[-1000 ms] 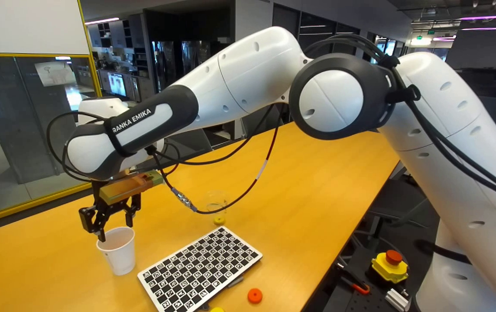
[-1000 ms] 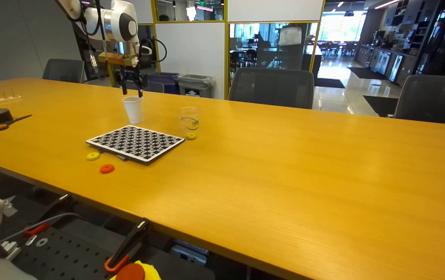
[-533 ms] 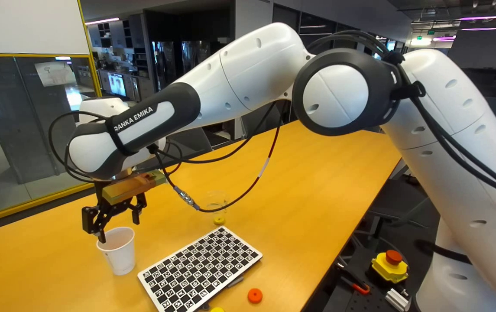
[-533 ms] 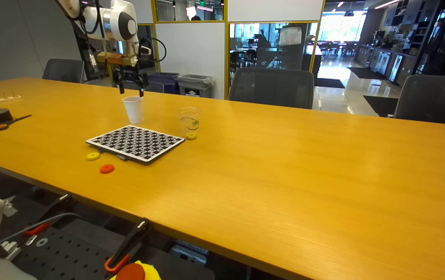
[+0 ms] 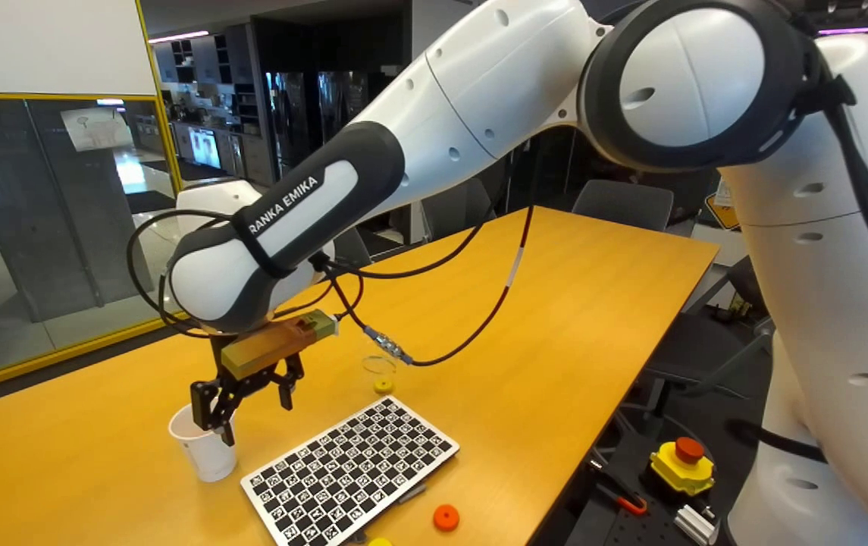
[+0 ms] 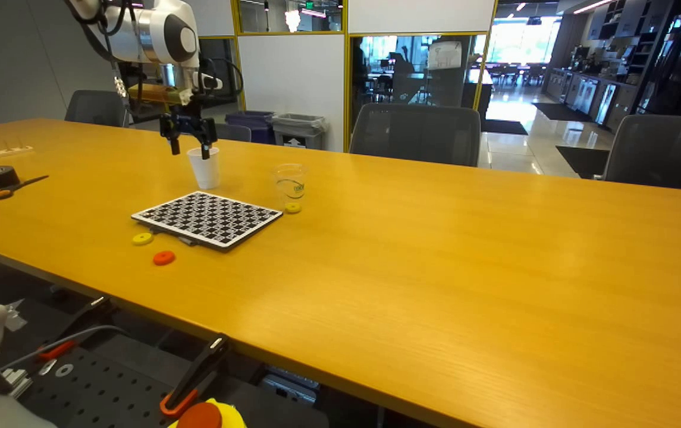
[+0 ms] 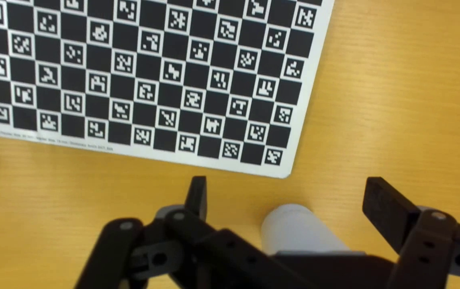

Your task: Put the yellow objects inside the transparent cup and the orange objects inside the white cup.

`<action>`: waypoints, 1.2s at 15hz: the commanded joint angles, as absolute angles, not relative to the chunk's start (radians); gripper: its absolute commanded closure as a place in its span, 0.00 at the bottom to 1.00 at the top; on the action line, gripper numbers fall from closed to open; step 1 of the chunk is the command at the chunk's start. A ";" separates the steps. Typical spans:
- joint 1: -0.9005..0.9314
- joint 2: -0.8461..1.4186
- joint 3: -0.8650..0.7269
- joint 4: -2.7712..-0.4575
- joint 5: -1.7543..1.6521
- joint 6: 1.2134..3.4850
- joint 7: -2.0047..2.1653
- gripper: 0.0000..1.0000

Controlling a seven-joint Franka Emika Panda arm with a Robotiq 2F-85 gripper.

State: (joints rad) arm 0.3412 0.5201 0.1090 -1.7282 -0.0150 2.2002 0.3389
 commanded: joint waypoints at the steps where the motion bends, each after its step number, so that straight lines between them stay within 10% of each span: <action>1: 0.348 0.374 0.101 -1.976 -0.018 2.321 0.442 0.00; 18: 0.315 0.151 0.168 -2.509 0.070 2.635 0.494 0.00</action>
